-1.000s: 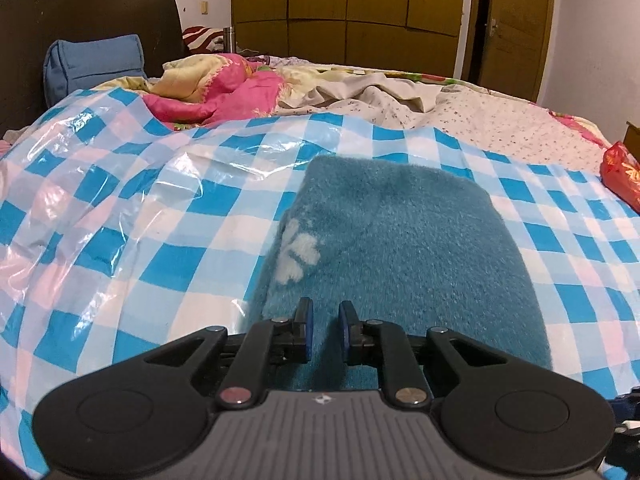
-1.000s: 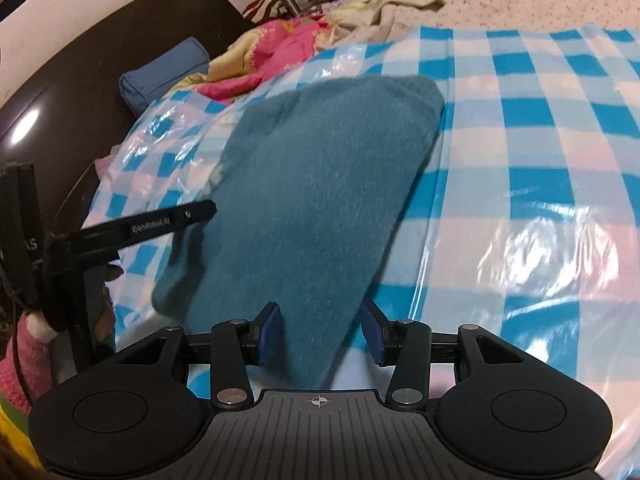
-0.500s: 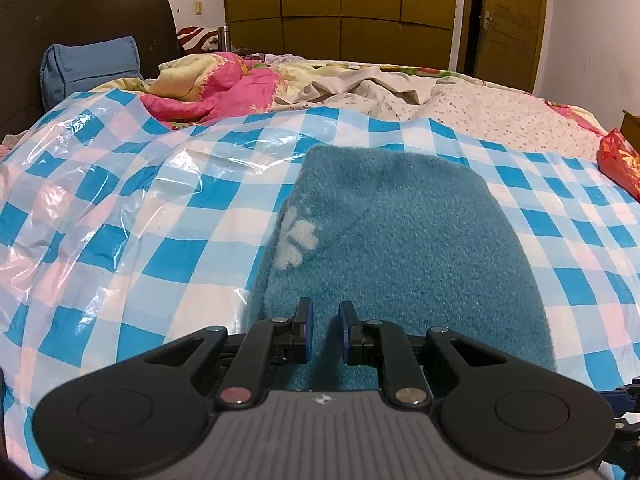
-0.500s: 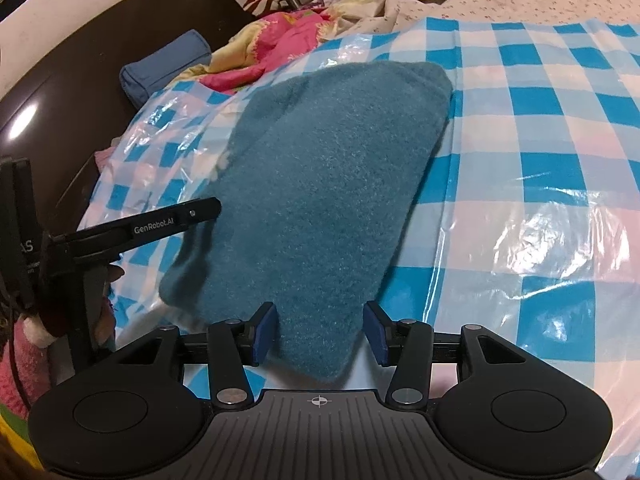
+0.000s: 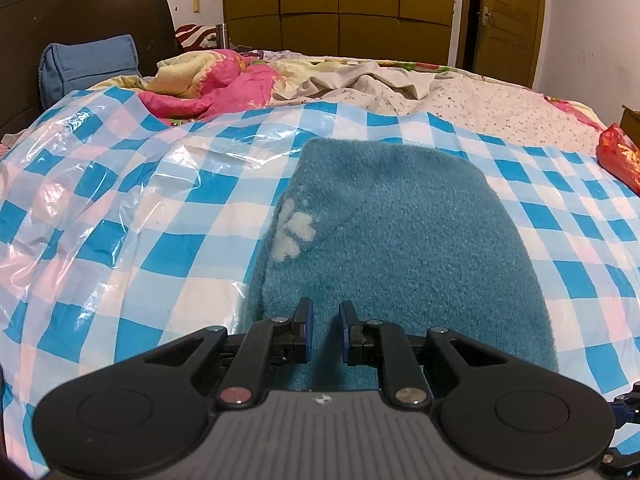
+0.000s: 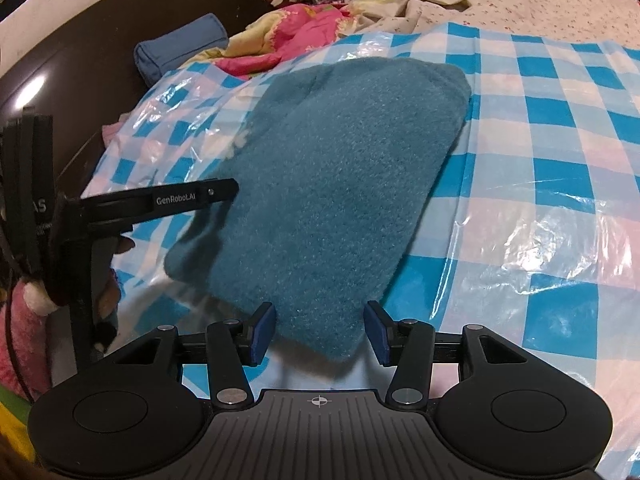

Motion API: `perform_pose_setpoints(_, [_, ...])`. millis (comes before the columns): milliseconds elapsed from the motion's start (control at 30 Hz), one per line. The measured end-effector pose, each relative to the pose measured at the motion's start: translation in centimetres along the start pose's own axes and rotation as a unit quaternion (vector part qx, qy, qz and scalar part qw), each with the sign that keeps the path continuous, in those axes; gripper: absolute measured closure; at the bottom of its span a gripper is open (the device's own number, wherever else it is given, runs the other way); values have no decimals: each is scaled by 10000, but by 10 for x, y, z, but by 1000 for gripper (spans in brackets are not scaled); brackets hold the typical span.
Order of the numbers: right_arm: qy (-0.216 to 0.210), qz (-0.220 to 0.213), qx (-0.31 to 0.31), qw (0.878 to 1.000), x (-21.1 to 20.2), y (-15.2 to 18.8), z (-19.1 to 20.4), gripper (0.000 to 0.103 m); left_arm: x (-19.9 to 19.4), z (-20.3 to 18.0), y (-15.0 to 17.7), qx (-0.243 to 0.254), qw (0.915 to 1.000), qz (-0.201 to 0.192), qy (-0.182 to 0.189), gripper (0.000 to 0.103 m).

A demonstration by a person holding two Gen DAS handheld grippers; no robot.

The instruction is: Fold small clothes

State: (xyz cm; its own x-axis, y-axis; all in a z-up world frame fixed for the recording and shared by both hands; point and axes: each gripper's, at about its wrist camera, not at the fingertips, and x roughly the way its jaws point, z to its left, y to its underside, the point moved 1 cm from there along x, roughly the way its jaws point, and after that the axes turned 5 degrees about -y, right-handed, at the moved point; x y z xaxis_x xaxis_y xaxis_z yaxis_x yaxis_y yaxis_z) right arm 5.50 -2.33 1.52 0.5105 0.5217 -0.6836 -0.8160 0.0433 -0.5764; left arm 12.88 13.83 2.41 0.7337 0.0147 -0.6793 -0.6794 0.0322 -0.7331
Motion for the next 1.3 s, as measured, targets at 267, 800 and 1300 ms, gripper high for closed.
perform_pose_setpoints(267, [154, 72, -29, 9999, 7, 0, 1, 52, 5, 4, 3, -97, 9999, 47, 78, 75])
perform_pose_setpoints(800, [383, 88, -273, 9989, 4, 1, 8, 50, 8, -4, 4, 77, 9999, 103, -69, 75])
perform_pose_setpoints(1300, [467, 1, -286, 9985, -11, 6, 0, 50, 0, -7, 10, 30, 9992, 346, -174, 74])
